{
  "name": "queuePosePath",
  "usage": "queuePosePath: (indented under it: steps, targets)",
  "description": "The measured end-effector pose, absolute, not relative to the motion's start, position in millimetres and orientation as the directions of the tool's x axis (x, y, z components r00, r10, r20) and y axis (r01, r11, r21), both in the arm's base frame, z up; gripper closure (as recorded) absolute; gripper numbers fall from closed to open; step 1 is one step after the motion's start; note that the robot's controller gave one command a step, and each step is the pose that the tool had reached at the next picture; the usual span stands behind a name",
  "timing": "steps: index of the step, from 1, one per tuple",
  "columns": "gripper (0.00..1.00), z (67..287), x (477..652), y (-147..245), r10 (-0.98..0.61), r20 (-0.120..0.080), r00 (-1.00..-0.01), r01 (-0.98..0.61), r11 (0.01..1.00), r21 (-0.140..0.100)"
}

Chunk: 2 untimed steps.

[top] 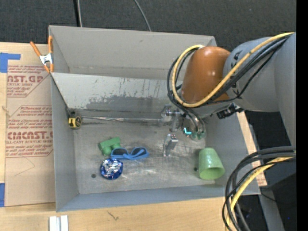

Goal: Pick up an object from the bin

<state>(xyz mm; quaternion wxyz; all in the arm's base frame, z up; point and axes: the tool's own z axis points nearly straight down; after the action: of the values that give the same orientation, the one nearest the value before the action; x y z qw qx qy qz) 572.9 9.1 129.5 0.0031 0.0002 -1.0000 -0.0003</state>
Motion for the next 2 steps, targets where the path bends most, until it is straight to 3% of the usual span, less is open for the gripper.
queuePosePath:
  steps: [1,2]
  targets:
    - [0.00,73,591.6,125,-0.168,-0.008,-0.986,-0.168,0.986,-0.001]
    - [0.00,73,568.1,185,0.144,-0.008,-0.990,0.144,0.990,0.006]
